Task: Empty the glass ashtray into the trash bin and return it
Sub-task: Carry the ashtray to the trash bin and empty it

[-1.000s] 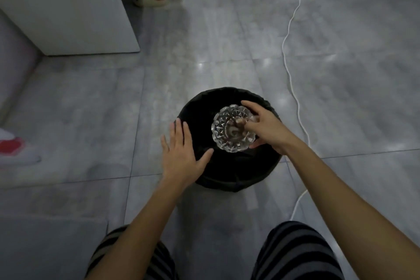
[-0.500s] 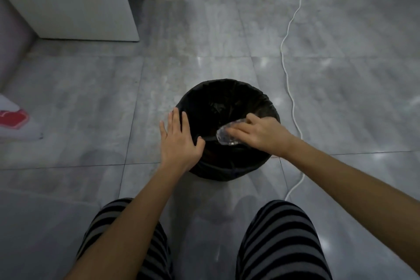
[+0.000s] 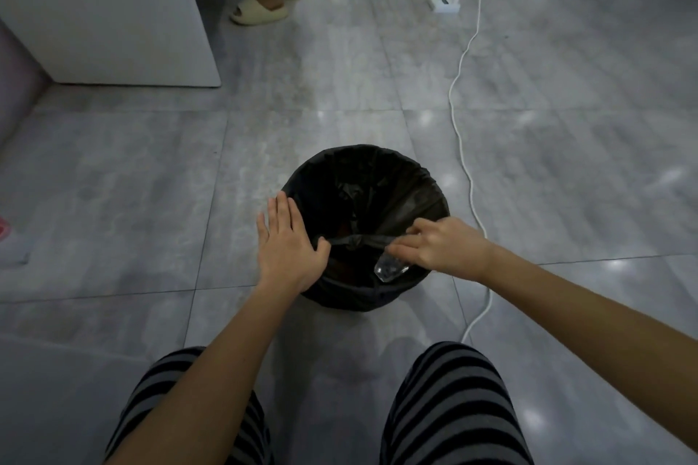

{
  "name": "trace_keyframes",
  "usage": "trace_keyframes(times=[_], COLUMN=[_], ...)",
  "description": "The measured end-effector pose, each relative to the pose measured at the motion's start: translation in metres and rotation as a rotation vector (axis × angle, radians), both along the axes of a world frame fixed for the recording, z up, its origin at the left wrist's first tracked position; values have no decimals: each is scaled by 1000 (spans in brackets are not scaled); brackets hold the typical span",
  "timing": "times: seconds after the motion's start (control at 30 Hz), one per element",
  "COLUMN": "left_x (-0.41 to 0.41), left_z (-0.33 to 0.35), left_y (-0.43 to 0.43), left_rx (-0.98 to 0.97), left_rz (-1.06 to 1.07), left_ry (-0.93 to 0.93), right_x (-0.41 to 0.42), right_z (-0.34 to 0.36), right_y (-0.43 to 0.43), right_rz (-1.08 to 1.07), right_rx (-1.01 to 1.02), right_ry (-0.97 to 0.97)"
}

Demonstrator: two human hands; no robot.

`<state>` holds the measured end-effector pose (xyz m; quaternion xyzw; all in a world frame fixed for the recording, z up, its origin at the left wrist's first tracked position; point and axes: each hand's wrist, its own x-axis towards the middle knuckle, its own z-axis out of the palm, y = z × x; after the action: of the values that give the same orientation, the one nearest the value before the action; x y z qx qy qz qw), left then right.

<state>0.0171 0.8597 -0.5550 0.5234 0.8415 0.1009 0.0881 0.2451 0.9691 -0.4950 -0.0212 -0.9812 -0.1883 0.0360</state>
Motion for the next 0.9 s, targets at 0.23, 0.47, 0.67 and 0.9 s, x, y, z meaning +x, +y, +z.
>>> trace_keyframes(times=[0.23,0.47,0.67,0.9], left_x=[2,7,9,12], left_z=[7,10,7,6], left_y=[2,5,7,8], left_rx=[-74,-127,-105,-111], left_rz=[12,6,-2,17], left_ry=[57,130,134,132], right_x=[-5,-14,-16,-14], right_z=[6,12,9,11], right_y=[-9,-9,-17,-17], right_rz=[-79,-494,-326,-242], right_rx=[-105,-262,-234,-227], right_ry=[-130,-16,-237,-327])
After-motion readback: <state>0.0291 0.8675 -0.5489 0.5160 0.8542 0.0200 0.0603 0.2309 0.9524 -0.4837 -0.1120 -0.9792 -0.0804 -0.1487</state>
